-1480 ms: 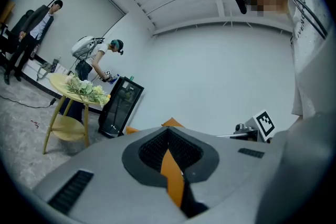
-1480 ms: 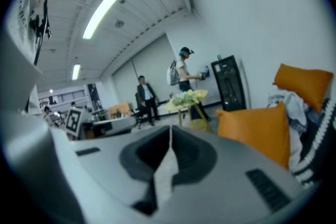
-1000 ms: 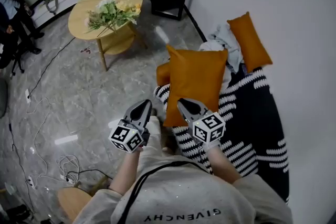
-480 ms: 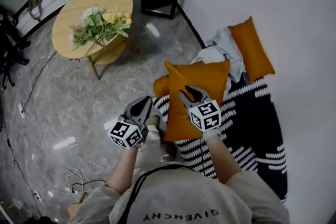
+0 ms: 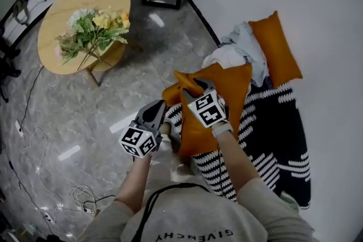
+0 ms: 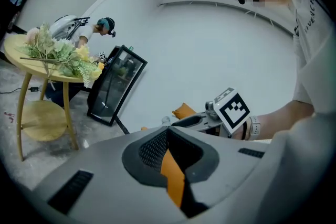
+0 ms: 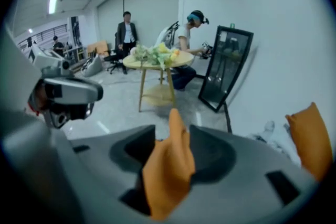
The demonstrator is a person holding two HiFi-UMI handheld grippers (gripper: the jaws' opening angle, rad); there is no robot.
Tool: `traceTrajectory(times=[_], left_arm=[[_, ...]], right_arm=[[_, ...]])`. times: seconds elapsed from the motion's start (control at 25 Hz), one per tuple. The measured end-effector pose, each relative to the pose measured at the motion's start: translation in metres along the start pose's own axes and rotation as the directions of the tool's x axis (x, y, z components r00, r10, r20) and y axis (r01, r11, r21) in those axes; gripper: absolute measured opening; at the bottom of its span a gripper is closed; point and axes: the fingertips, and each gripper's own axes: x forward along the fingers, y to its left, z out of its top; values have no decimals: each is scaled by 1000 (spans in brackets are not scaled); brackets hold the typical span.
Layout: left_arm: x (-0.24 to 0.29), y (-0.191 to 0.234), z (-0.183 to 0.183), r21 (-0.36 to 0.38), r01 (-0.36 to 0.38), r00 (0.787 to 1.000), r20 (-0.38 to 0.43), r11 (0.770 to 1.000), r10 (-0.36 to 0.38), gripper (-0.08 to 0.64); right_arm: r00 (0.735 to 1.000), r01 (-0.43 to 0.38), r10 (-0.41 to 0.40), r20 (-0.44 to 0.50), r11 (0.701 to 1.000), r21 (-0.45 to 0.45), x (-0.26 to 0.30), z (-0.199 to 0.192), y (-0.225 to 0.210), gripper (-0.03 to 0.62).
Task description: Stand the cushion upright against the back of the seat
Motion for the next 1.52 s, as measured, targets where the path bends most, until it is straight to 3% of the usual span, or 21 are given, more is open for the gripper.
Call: traceTrajectory(times=[0.2,0.52,0.72,1.08,1.32,1.52], left_arm=[[8,12,-14,-17,4,999,-38,1000,-4,25],[8,25,-23,-25,-5,998,-67,1000,3,25],[9,31,-25,-23,-15,997,-74,1000,14,25],[16,22,-21,-15,16,997,-79,1000,-17,25],[21,-1,-25,-7,59,993,-98,998,-60,25],[30,-33,-40,-5,125,983,-131,992,-125,25]], right_arm=[[988,-24,13,-153,997,-72,38,-1,-10,196],[955,-27,-18,-296,989,-145,64,-13,-12,192],[968,-4,-48,-247,978,-206,48,-11,-3,65],[987,84,-113,-112,967,-239,-12,-8,29,44],[975,217,-222,-17,966,-143,-80,-11,10,43],[941,339,-338,37,941,-26,-140,-26,-14,41]])
